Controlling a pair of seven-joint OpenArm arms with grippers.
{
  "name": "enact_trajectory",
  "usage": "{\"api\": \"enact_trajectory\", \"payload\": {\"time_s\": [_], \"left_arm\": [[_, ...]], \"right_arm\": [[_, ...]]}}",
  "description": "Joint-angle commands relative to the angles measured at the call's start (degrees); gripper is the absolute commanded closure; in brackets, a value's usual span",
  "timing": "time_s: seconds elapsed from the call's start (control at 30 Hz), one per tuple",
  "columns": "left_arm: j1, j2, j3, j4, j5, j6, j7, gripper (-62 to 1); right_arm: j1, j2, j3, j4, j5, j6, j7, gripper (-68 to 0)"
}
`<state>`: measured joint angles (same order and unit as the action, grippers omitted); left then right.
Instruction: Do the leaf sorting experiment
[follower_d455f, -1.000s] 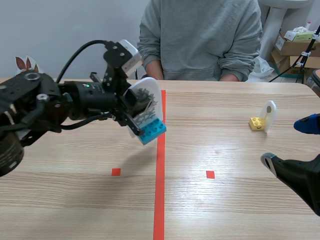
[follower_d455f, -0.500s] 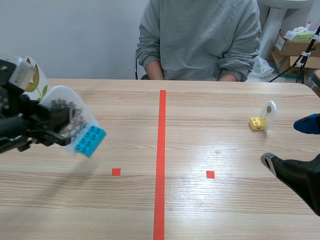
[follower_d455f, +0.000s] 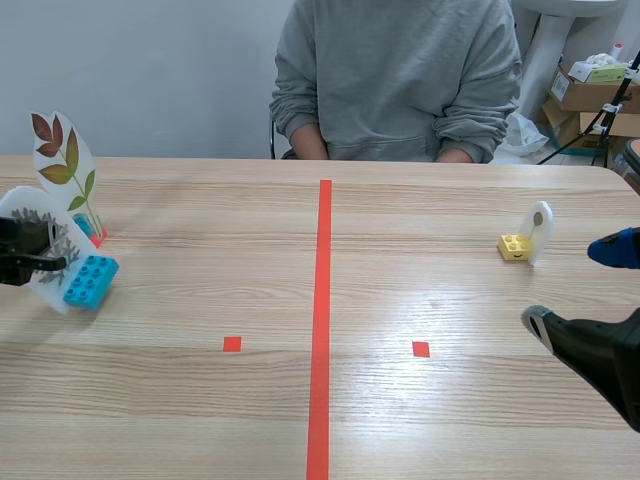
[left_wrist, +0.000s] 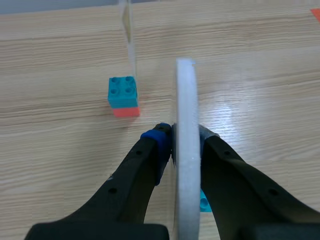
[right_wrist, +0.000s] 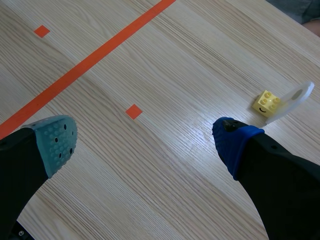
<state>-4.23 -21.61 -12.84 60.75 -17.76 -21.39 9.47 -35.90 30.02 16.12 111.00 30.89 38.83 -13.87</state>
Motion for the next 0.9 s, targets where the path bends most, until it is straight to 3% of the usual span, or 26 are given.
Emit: {"api": "enact_trajectory", "payload": {"time_s": [0.0, 0.3, 0.53, 0.7, 0.87], "left_arm": [[-2.67, -0.50, -0.42, -0.24, 0.57, 0.61, -1.16, -5.5], [-10.05, -0.50, -0.42, -10.64, 3.82, 1.60, -2.71, -5.5], [-10.36, -0.52, -0.42, -11.56, 5.25, 1.57, -2.47, -6.2], [-10.34, -0.52, -0.42, -11.56, 5.60, 1.55, -2.36, -19.8], [-10.36, -0.57, -0.42, -11.28, 5.60, 1.53, -2.45, -44.4]], "right_arm": [[0.68, 0.74, 0.33, 0.07, 0.39, 0.02, 0.72, -54.9], [0.68, 0.74, 0.33, 0.07, 0.39, 0.02, 0.68, -54.9], [0.68, 0.74, 0.33, 0.07, 0.39, 0.02, 0.70, -54.9], [0.68, 0.74, 0.33, 0.07, 0.39, 0.02, 0.70, -54.9], [0.68, 0.74, 0.33, 0.07, 0.39, 0.02, 0.70, -54.9]]}}
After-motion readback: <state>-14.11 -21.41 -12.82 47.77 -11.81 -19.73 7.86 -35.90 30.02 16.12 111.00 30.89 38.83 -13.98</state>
